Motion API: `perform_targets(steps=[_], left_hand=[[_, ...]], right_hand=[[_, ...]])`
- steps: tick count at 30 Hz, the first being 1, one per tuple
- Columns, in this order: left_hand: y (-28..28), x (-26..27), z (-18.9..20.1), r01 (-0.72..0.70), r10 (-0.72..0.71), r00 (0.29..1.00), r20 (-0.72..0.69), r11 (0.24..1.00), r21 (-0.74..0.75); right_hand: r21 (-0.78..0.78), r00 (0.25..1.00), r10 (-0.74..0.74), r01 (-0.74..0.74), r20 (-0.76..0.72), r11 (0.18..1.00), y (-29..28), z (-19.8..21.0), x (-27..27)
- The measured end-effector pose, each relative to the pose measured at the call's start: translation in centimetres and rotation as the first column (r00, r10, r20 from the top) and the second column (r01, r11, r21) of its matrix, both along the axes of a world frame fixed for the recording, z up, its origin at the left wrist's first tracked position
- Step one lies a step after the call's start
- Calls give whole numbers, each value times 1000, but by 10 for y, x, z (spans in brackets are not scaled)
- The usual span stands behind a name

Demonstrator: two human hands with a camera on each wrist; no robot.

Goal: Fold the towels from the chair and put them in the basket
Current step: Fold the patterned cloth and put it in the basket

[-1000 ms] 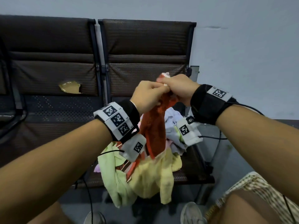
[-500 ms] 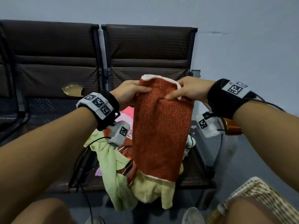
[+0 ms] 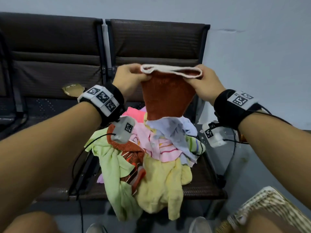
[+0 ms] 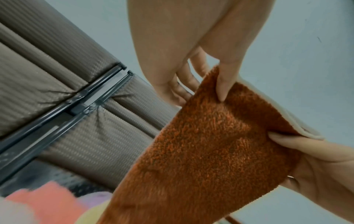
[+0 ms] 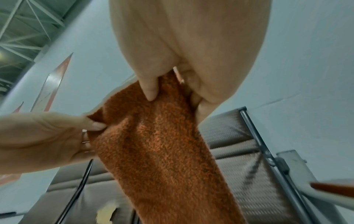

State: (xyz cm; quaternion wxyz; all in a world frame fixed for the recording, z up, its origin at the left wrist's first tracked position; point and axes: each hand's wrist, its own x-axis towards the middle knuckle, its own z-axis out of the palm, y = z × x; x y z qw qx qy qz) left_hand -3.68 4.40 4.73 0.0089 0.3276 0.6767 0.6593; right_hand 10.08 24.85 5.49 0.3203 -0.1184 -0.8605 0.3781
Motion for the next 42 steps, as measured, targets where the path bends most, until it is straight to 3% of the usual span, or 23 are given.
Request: perform_targets(steps=[4, 6, 8, 11, 13, 16, 21, 25, 28, 32, 35, 37, 38, 40, 42], left_hand=[[-20, 25, -65, 180, -123, 964, 235, 954, -238], [-32, 36, -99, 284, -145, 924, 355, 880, -380], [-43, 45, -128, 400, -158, 883, 443, 747, -531], [-57, 57, -157, 552, -151, 808, 570, 533, -641], [-59, 61, -167, 597, -119, 767, 630, 491, -635], [-50, 55, -171, 550, -79, 795, 601, 514, -659], [-12, 29, -189, 243, 30, 910, 414, 769, -591], [14, 13, -204, 58, 167, 910, 379, 854, -517], [16, 7, -218, -23, 211, 937, 279, 833, -553], [8, 7, -239, -73, 220, 965, 140, 744, -665], [-5, 13, -238, -159, 160, 986, -52, 777, -610], [-15, 22, -235, -136, 29, 979, -200, 825, -548], [-19, 27, -234, -73, -51, 978, -200, 821, -566], [-27, 36, -237, 67, -188, 977, -105, 729, -681], [-31, 41, -241, 119, -268, 962, -58, 597, -793]], right_hand=[[-28, 947, 166, -164, 275, 986, -10, -63, 27], [-43, 821, 279, -298, 499, 954, -15, -96, 43], [-94, 654, 321, -358, 685, 929, -20, -129, 55], [-404, 482, 464, -230, 743, 886, -26, -167, 64], [-495, 442, 514, -169, 735, 852, -28, -180, 65], [-418, 472, 441, -161, 763, 894, -24, -187, 56], [-385, 738, 184, 111, 650, 916, -6, -199, 24], [-285, 821, 17, 179, 570, 942, 11, -219, -4], [-196, 859, -40, 161, 510, 967, 15, -233, -13], [82, 896, -122, 96, 426, 992, 7, -232, -3], [264, 931, -8, -96, 366, 960, -7, -230, 22], [321, 869, 129, -309, 477, 895, -17, -233, 36], [325, 818, 155, -384, 554, 864, -20, -236, 41], [319, 728, 140, -454, 671, 832, -20, -245, 46], [326, 684, 106, -471, 722, 819, -18, -250, 48]])
